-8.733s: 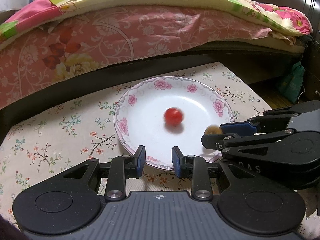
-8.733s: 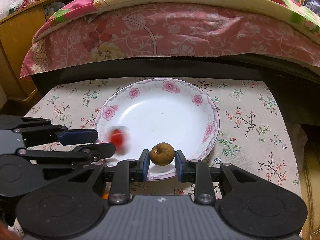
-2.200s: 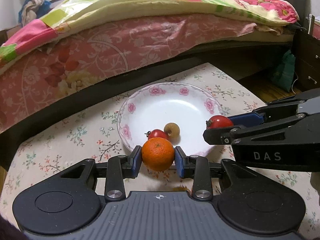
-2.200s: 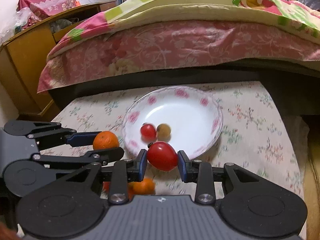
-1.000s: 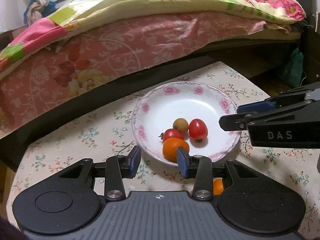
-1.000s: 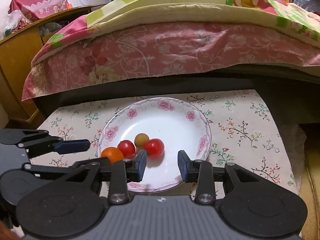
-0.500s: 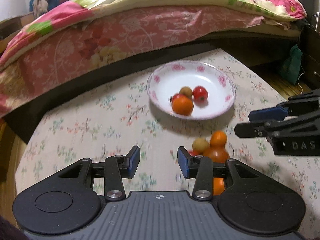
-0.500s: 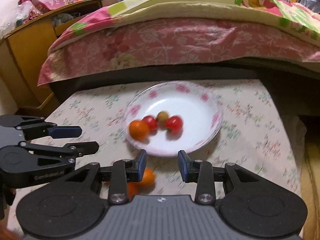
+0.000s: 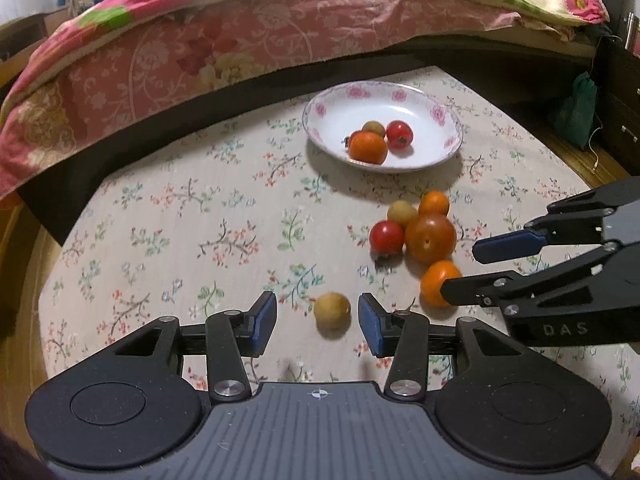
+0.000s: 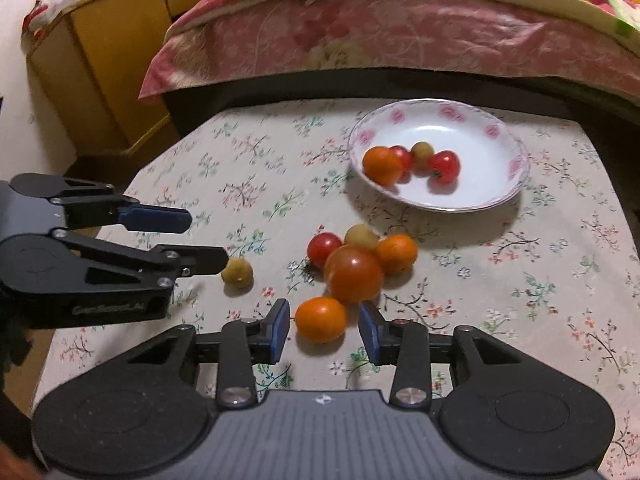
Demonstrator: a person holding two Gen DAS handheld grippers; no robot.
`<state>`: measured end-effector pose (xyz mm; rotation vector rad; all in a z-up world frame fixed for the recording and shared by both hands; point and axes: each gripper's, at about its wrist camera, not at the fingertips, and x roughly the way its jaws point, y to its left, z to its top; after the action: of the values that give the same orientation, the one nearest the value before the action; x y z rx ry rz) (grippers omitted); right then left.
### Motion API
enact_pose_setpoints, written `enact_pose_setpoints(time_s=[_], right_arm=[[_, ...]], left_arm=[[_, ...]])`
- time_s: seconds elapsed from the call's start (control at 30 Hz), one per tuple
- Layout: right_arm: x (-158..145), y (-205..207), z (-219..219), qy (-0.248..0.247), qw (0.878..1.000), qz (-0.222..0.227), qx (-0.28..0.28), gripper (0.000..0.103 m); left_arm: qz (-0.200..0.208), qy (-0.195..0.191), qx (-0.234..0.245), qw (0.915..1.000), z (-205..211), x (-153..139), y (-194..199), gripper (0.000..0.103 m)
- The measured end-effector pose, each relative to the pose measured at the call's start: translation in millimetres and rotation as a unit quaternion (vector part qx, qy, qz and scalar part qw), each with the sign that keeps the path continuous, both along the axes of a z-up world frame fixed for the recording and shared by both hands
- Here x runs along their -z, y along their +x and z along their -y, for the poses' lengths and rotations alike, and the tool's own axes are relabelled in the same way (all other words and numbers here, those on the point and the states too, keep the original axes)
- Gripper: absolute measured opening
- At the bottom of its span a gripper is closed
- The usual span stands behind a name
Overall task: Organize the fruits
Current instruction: 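Grasp the brown fruit with the left tool while the right tool grasps the orange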
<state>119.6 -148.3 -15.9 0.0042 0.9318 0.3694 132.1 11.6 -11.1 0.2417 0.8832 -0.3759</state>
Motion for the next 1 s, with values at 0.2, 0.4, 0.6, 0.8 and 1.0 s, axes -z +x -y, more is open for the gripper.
enact_pose_setpoints(time_s=[0.2, 0.4, 0.6, 0.8, 1.0], right_arm=[[16, 7, -6, -0.012, 1.0, -0.015, -0.005, 0.042], [26, 14, -12, -0.017, 1.0, -0.012, -0.012, 0.042], [25, 14, -11, -0.019, 0.999, -0.016, -0.026, 0.034], [21, 8, -1, -0.006, 0.999, -0.024, -0.024, 0.034], [17, 6, 6, 0.0, 0.999, -0.026, -0.02, 0.034]], left_arm=[[-0.008, 0.01, 0.011, 0.9999, 2, 9, 0, 0.054], [-0.012, 0.017, 0.022, 0.9996, 7, 17, 4, 0.054], [-0.014, 0.022, 0.029, 0.9992, 16, 26, 10, 0.053], [-0.019, 0.03, 0.028, 0.999, 21, 37, 16, 0.042], [-0.02, 0.029, 0.04, 0.9986, 27, 38, 13, 0.033]])
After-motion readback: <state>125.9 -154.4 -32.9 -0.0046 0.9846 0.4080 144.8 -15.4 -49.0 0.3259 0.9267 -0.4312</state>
